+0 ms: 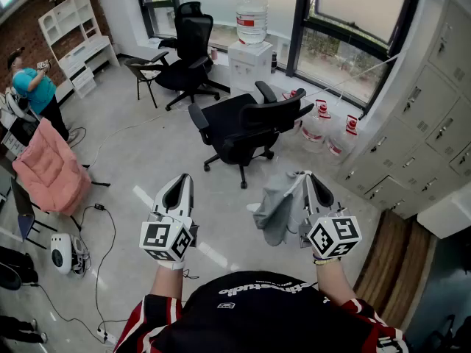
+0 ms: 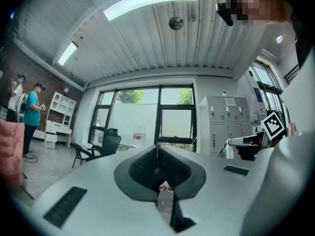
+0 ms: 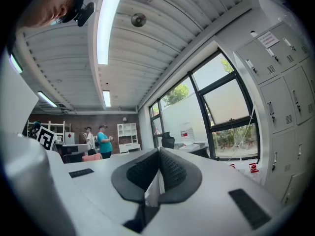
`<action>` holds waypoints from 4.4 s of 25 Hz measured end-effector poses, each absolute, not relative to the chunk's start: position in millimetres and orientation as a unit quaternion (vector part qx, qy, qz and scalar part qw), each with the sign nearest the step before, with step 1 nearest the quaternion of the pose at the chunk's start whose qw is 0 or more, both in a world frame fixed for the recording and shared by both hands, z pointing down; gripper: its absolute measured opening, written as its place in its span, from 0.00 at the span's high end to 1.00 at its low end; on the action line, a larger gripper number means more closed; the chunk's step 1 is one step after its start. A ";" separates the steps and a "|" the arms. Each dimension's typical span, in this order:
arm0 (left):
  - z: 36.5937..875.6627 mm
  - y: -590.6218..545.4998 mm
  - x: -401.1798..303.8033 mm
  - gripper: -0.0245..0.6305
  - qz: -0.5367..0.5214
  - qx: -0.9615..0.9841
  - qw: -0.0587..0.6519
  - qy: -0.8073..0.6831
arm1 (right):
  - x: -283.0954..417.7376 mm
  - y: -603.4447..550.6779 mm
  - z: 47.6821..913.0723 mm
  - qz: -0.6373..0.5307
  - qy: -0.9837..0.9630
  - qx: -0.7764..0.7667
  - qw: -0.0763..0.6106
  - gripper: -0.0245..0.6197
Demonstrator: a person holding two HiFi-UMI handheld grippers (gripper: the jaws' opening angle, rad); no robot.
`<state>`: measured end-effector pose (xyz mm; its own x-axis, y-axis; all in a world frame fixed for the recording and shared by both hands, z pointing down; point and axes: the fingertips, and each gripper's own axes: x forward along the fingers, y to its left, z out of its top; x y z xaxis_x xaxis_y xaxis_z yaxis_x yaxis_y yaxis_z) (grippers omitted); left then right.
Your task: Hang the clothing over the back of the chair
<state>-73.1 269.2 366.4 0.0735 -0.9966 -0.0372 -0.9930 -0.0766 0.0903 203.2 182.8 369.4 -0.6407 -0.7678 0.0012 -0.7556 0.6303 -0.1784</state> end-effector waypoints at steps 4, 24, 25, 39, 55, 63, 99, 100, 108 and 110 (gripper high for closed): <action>365.0 269.5 -76.4 0.93 -0.048 0.732 0.020 -0.679 | 204.9 181.6 368.1 -0.079 0.900 -0.427 0.038 0.94; 364.9 263.9 -75.4 0.92 -0.050 0.749 0.028 -0.660 | 201.8 188.2 367.8 -0.095 0.899 -0.425 0.049 0.94; 364.9 264.0 -76.7 0.92 -0.051 0.750 0.028 -0.658 | 199.8 189.5 368.0 -0.094 0.899 -0.425 0.048 0.94; 376.5 260.6 -106.6 0.93 -0.054 0.772 0.038 -0.632 | 177.6 182.9 374.1 -0.088 0.883 -0.459 0.044 0.94; 384.2 197.9 -128.9 0.92 -0.056 0.776 0.045 -0.627 | 164.9 118.8 352.3 -0.070 0.882 -0.463 0.060 0.94; 372.4 101.6 -122.2 0.92 -0.046 0.780 0.031 -0.623 | 150.6 44.5 360.5 -0.096 0.886 -0.448 0.071 0.94; 376.5 -157.6 -128.8 0.92 -0.022 0.815 0.044 -0.577 | 128.8 -186.0 368.7 -0.117 0.866 -0.482 0.067 0.94; 376.2 -164.8 -129.9 0.92 -0.022 0.819 0.042 -0.571 | 128.0 -188.5 368.7 -0.115 0.862 -0.488 0.068 0.94; 376.1 -220.6 -139.6 0.92 -0.020 0.848 0.039 -0.528 | 114.6 -209.4 369.5 -0.107 0.838 -0.531 0.068 0.94; 377.4 -233.5 -140.3 0.92 -0.019 0.855 0.040 -0.517 | 113.5 -216.1 369.9 -0.105 0.831 -0.542 0.068 0.94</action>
